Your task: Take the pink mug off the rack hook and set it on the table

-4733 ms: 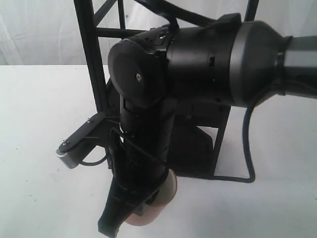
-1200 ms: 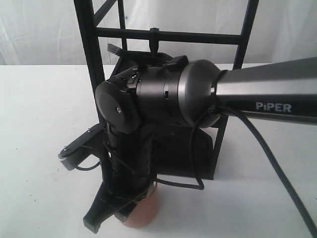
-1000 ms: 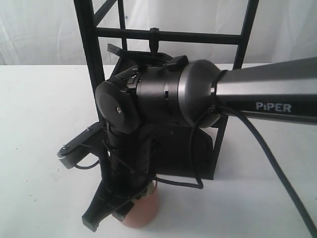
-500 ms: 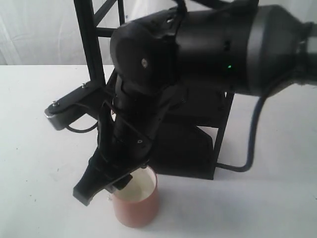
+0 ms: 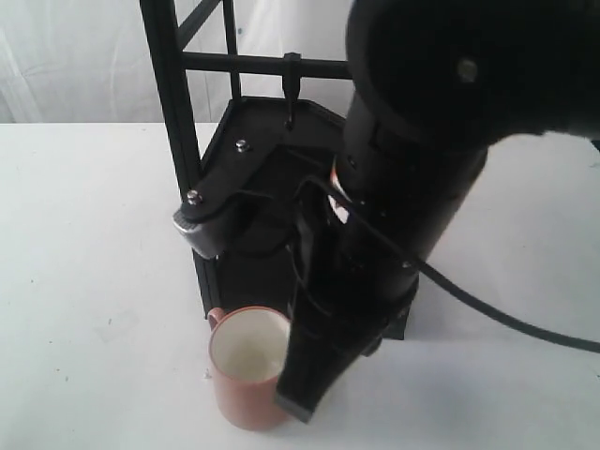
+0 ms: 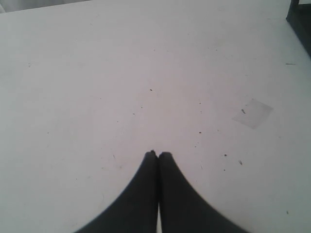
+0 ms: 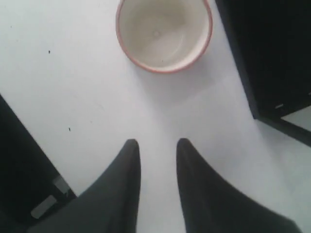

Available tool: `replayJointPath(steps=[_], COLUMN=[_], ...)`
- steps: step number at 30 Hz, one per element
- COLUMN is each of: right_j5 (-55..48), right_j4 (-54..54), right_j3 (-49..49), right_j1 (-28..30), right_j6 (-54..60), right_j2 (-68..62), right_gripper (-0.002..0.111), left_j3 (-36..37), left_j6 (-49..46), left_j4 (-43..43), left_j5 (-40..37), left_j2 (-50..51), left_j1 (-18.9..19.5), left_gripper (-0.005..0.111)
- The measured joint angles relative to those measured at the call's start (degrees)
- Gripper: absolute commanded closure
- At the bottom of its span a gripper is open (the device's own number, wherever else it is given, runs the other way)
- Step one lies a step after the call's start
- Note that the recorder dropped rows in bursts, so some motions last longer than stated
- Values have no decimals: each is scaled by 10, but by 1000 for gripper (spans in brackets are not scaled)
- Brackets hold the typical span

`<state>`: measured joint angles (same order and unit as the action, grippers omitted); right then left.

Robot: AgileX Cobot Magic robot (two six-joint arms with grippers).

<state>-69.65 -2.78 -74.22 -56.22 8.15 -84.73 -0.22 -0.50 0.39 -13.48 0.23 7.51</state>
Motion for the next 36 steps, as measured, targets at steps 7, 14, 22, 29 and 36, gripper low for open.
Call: replayJointPath(steps=[7, 14, 22, 29, 36], right_j5=[-1, -1, 89, 333, 313], right_j4=[-118, -173, -174, -192, -310], right_j3=[150, 247, 254, 263, 274], right_j1=[4, 146, 335, 514, 661], right_j6=[1, 36, -1, -348, -496], right_j2=[83, 114, 97, 38, 73], right_gripper=[108, 108, 108, 108, 108], left_j3=[0, 0, 0, 0, 0], left_j6=[0, 0, 0, 0, 0], left_j4=[0, 0, 0, 0, 0], left_j5=[0, 0, 0, 0, 0], left_j2=[0, 0, 0, 0, 0], left_j1=[0, 0, 0, 0, 0], left_gripper=[107, 107, 107, 107, 107])
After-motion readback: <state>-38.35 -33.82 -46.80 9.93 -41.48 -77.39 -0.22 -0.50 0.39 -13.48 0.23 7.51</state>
